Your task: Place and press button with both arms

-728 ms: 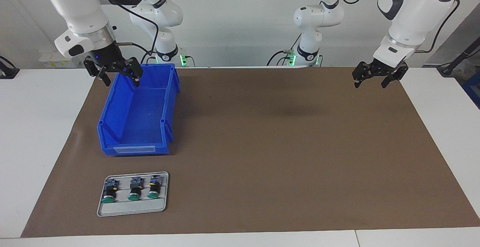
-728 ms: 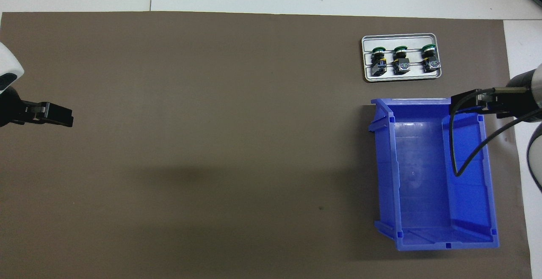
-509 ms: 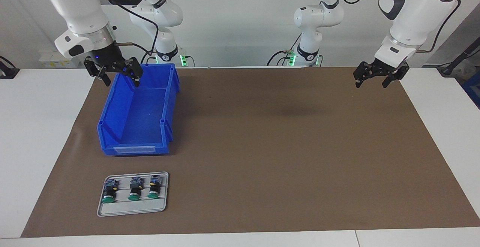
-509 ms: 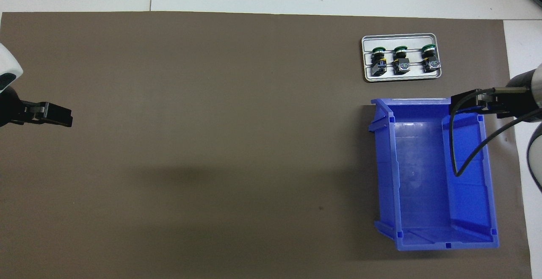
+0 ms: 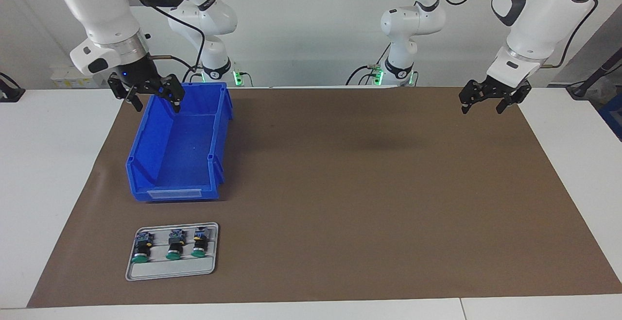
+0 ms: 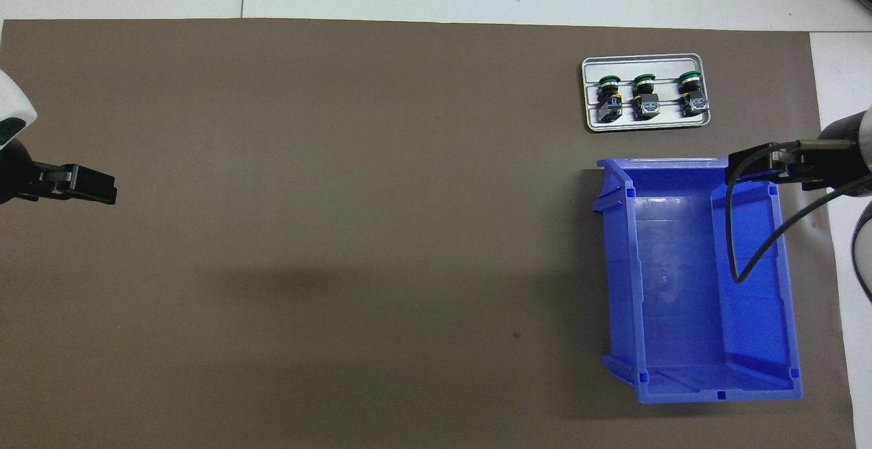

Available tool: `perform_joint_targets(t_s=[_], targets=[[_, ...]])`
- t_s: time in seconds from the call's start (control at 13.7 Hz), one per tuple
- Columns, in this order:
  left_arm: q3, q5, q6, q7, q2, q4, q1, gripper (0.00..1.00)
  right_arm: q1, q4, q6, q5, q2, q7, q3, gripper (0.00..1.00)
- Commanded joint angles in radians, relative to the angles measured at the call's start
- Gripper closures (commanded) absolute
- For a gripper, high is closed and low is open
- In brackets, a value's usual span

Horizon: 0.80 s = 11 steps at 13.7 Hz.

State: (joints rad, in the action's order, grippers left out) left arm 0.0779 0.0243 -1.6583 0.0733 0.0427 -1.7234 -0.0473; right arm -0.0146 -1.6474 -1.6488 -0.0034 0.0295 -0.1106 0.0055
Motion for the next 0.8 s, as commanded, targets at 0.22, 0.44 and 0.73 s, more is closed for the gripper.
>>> perform_joint_targets(t_s=[0.22,0.44,0.73], targets=[[0.006,0.017,0.0,0.0,0.029,-0.031,-0.011,0.0,0.039,-0.006,-0.088,-0.006,-0.032,0.022,0.002,0.03],[0.006,0.017,0.0,0.0,0.029,-0.031,-0.011,0.0,0.044,0.018,-0.185,-0.007,-0.133,0.029,0.004,0.03],[0.006,0.017,0.0,0.0,0.029,-0.031,-0.011,0.0,0.053,0.144,-0.285,-0.004,-0.336,0.074,0.004,0.03]])
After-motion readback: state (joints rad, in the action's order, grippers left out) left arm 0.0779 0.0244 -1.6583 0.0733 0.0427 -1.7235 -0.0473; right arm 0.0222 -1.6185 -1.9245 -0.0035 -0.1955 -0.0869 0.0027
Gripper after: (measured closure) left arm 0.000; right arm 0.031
